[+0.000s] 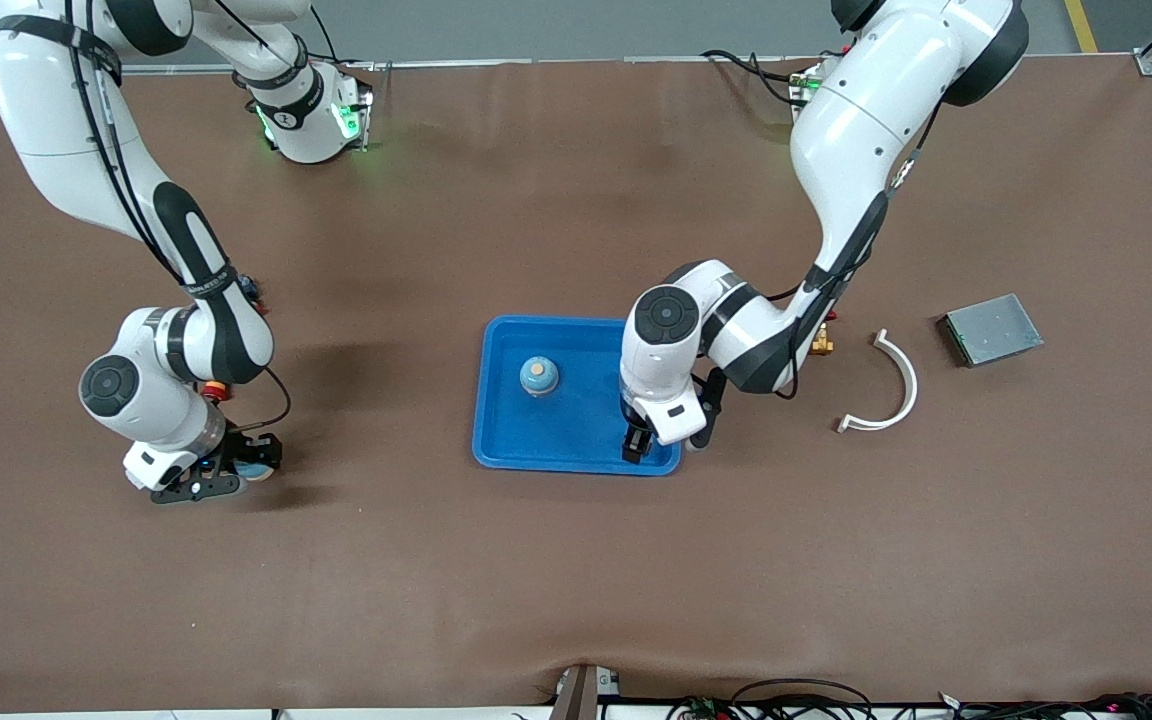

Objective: Place electrolytic capacitor and blue bell in tray
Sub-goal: 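Withdraw the left gripper from the tray while the right gripper lifts the bell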

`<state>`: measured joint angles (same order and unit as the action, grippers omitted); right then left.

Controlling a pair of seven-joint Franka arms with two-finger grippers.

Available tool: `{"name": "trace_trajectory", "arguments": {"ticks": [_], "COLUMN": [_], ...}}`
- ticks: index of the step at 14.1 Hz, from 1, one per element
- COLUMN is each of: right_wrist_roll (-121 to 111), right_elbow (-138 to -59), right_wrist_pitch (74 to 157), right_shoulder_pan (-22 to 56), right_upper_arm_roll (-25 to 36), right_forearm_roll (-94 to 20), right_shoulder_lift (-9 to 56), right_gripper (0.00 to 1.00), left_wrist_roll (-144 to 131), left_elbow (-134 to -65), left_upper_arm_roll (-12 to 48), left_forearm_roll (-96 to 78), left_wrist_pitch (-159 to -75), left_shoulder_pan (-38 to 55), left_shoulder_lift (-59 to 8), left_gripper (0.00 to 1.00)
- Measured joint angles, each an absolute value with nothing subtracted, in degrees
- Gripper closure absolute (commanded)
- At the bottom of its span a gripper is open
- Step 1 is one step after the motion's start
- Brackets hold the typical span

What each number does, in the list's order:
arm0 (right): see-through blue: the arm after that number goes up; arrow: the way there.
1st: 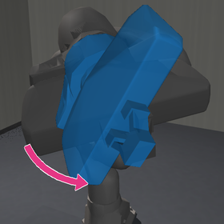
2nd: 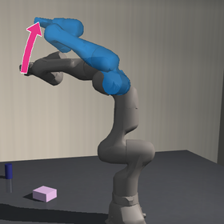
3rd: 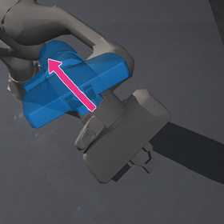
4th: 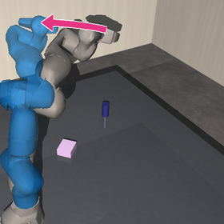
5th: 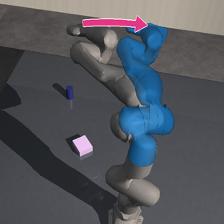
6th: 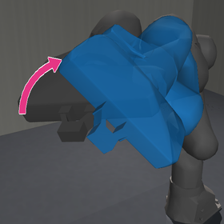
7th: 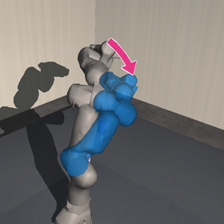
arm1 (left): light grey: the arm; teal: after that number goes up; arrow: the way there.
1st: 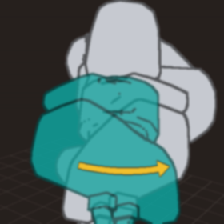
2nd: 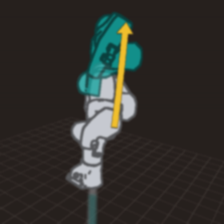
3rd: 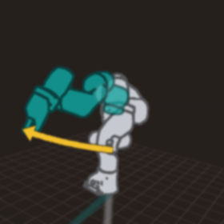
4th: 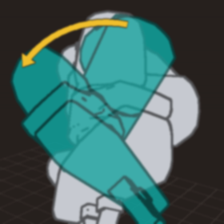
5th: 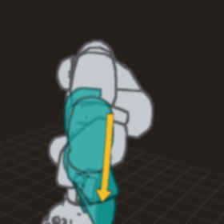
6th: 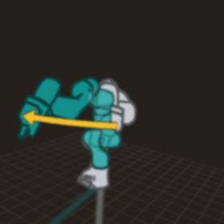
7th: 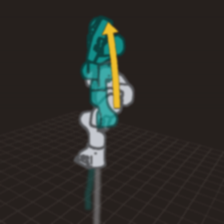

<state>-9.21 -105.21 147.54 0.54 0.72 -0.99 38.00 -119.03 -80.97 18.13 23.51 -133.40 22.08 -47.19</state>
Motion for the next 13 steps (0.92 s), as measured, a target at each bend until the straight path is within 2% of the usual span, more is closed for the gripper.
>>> {"name": "trace_trajectory", "arguments": {"ticks": [6,13], "right_wrist_roll": [6.1,25.7], "right_elbow": [-103.0,-94.1], "right_wrist_pitch": [144.8,133.5], "right_shoulder_pan": [7.5,17.9], "right_upper_arm_roll": [-0.7,-0.8], "right_forearm_roll": [-1.0,-0.9], "right_shoulder_lift": [37.9,37.9], "right_gripper": [1.0,1.0], "left_wrist_roll": [-109.5,-82.5], "left_elbow": [-79.4,-79.4], "left_upper_arm_roll": [16.4,16.5], "left_forearm_roll": [23.5,18.1], "left_wrist_pitch": [-131.6,-121.0], "left_shoulder_pan": [17.1,10.2], "left_shoulder_lift": [-37.4,-27.8], "left_gripper": [0.0,0.0]}}
